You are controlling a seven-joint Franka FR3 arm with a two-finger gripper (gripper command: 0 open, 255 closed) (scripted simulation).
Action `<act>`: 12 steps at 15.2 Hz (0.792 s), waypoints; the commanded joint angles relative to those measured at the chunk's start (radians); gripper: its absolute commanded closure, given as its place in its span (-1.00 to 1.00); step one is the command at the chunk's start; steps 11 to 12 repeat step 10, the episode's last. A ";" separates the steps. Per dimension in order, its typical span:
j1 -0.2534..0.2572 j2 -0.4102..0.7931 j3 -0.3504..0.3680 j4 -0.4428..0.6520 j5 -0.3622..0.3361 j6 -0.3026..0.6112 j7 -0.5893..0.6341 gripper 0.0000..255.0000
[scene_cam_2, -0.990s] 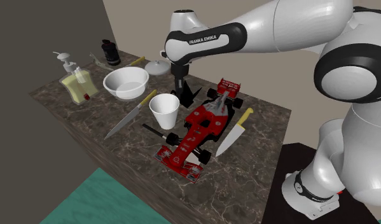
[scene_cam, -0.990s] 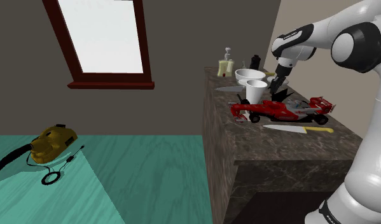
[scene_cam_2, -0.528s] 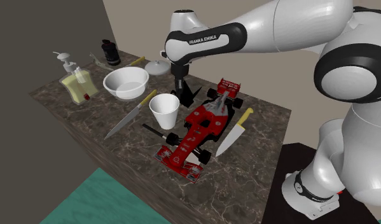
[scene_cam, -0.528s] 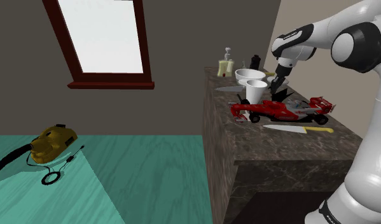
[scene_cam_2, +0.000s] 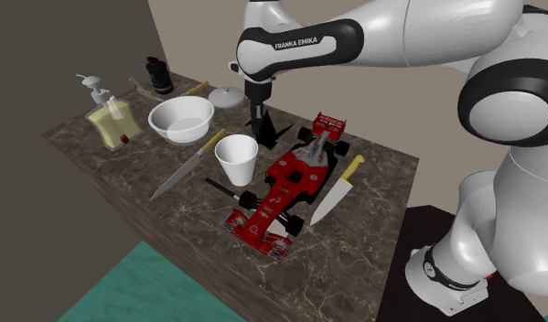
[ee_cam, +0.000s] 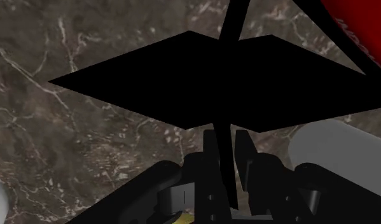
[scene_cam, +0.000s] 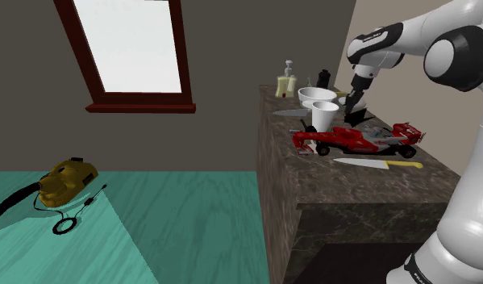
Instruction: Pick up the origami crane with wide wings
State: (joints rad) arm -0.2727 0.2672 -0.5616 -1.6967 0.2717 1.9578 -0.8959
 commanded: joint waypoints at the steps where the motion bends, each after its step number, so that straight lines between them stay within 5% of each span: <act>1: -0.001 -0.005 -0.002 0.022 -0.005 -0.026 0.005 1.00; 12: -0.004 -0.016 -0.007 0.104 -0.017 -0.116 0.022 1.00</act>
